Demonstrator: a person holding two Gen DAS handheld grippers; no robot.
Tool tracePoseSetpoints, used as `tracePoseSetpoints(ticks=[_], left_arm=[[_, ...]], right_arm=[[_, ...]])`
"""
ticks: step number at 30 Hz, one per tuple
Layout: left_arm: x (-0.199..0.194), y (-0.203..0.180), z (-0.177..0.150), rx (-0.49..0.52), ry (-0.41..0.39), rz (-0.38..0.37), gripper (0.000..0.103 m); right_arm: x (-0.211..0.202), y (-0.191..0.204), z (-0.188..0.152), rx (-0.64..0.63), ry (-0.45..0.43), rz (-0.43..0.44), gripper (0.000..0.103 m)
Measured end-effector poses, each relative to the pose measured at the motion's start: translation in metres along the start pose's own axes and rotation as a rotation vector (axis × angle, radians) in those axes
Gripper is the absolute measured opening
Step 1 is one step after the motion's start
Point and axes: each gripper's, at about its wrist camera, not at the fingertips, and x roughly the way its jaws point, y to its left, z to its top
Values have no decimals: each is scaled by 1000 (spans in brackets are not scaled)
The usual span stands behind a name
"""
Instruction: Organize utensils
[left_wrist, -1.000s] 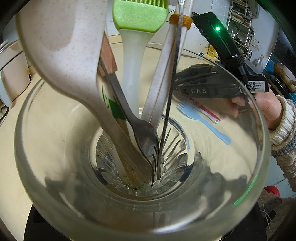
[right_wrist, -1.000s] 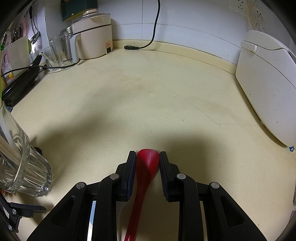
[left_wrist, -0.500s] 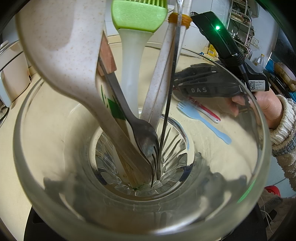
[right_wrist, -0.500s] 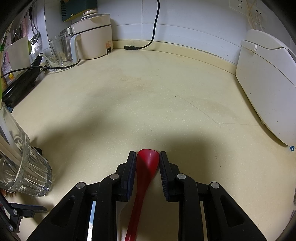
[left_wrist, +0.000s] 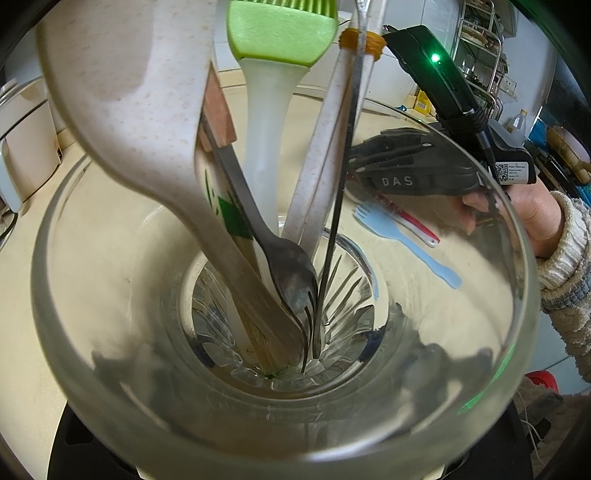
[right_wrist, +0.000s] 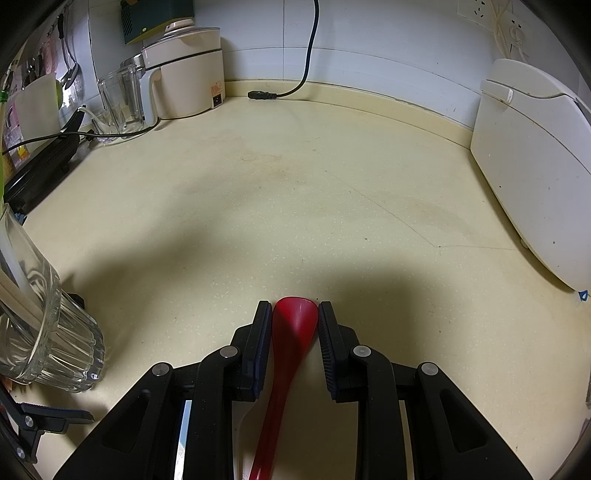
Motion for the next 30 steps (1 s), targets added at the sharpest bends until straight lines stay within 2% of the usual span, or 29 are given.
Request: tracePoseSetpoints(ticks=[30], left_arm=[[1, 0, 0, -1, 0, -2, 86]], right_arm=[[0, 0, 1, 0, 0, 1, 25]])
